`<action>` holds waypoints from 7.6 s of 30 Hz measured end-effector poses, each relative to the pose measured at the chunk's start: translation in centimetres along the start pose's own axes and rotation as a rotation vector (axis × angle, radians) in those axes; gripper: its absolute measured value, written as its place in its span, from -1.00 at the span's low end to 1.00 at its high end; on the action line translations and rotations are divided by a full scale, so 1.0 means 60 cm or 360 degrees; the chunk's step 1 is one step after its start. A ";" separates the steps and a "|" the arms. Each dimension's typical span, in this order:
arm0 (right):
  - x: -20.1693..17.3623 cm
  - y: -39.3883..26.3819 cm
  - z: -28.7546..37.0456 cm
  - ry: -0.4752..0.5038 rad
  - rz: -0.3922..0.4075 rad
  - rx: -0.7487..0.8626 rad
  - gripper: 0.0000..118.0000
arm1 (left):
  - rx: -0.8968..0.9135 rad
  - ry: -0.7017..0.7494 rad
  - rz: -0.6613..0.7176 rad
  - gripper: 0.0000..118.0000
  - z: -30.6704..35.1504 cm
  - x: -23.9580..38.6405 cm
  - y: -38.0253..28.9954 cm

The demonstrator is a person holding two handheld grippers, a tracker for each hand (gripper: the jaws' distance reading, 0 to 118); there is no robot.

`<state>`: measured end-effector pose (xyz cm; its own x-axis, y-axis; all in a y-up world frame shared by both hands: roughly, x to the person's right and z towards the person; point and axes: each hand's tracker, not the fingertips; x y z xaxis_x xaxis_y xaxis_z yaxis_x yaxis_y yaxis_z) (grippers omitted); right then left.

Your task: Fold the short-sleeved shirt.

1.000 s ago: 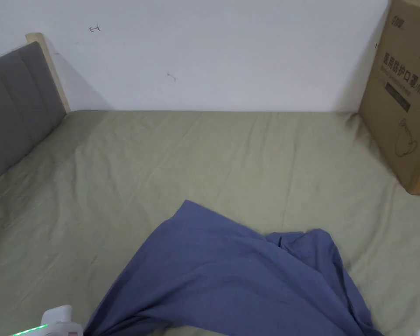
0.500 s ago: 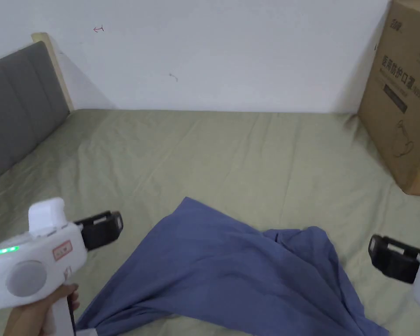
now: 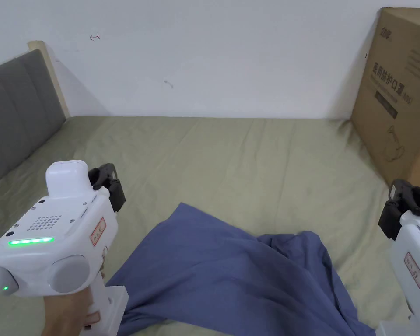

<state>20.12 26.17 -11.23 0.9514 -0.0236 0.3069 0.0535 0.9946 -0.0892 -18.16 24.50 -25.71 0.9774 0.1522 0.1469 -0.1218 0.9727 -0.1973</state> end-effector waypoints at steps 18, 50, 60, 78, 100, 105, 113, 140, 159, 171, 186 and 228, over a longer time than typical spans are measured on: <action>0.033 -0.052 -0.169 -0.0038 -0.0007 -0.0160 -1.00 | -0.0997 -0.0139 0.0001 -0.51 -0.469 0.025 -0.124; 0.082 -0.318 -0.443 -0.0040 -0.0118 -0.1306 0.94 | -0.1018 -0.0155 -0.0034 -0.99 -0.507 0.002 -0.157; 0.067 -0.415 -0.417 -0.0069 0.0008 -0.1526 0.02 | -0.0962 -0.0179 -0.0011 -1.00 -0.404 -0.030 -0.100; 0.109 -0.068 -0.331 0.0113 -0.0143 -0.0718 -1.00 | -0.0706 0.0017 0.0210 -0.99 -0.298 -0.128 0.005; 0.015 0.414 -0.449 0.0306 -0.0170 0.0048 -1.00 | 0.0012 0.0117 0.0058 -0.99 -0.339 -0.071 0.508; 0.007 0.476 -0.505 0.0286 -0.0204 0.0131 -1.00 | 0.0080 0.0119 0.0095 -0.99 -0.395 -0.058 0.554; 0.009 0.503 -0.571 0.0269 -0.0218 0.0176 -1.00 | 0.0074 0.0106 0.0025 -0.99 -0.499 -0.038 0.542; 0.051 -0.138 -0.329 0.0423 -0.0364 -0.0772 -1.00 | -0.0886 0.0040 -0.0039 -0.99 -0.309 -0.184 -0.115; 0.060 -0.387 -0.050 0.0178 -0.0355 -0.1331 -1.00 | -0.1316 0.0274 0.0078 -0.99 -0.040 -0.274 -0.352; 0.051 -0.334 -0.054 0.0199 -0.0335 -0.1235 0.49 | -0.1155 0.0168 0.0383 0.82 -0.022 -0.246 -0.283; -0.041 -0.050 -0.008 0.0206 -0.0067 -0.0170 0.45 | -0.0047 0.0077 -0.0144 0.86 0.045 -0.037 -0.035; -0.008 -0.176 -0.014 0.0078 -0.0114 -0.0509 -1.00 | -0.1231 0.0266 -0.0076 -0.94 -0.026 -0.212 -0.366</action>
<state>19.37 15.58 -11.22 0.9549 -0.1052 0.2778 0.2060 0.9082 -0.3643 -27.62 0.91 -24.73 0.9990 0.0253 0.0370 0.0160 0.5707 -0.8210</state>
